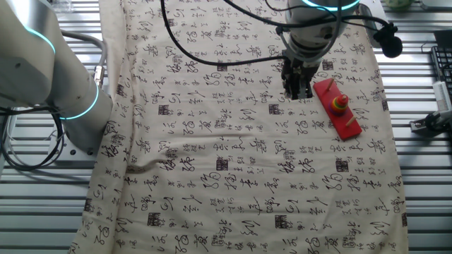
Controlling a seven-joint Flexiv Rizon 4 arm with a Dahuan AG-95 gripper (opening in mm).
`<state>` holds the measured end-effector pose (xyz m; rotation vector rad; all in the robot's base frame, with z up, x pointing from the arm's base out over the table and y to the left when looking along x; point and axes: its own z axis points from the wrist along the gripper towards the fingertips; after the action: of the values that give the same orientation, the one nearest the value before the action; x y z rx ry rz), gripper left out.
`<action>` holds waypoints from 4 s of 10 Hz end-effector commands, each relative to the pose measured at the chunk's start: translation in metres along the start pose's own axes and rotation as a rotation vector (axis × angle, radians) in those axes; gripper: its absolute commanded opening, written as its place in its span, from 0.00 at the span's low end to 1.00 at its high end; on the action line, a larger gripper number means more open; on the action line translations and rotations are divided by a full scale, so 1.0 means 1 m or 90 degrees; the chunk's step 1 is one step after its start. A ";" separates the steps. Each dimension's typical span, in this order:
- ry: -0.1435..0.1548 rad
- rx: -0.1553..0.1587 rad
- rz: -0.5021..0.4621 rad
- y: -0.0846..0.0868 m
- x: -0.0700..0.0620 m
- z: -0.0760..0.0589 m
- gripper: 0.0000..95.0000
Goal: Take out one Hanoi block and throw it aside
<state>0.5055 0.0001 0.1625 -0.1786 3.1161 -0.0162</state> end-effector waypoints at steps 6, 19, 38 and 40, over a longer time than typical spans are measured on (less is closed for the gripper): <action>-0.003 -0.006 -0.009 0.001 -0.019 0.007 0.00; -0.019 -0.004 -0.024 0.015 -0.048 0.020 0.00; -0.047 -0.011 -0.039 0.023 -0.086 0.048 0.00; -0.046 -0.012 -0.037 0.024 -0.087 0.046 0.00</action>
<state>0.5914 0.0340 0.1175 -0.2646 3.0399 0.0189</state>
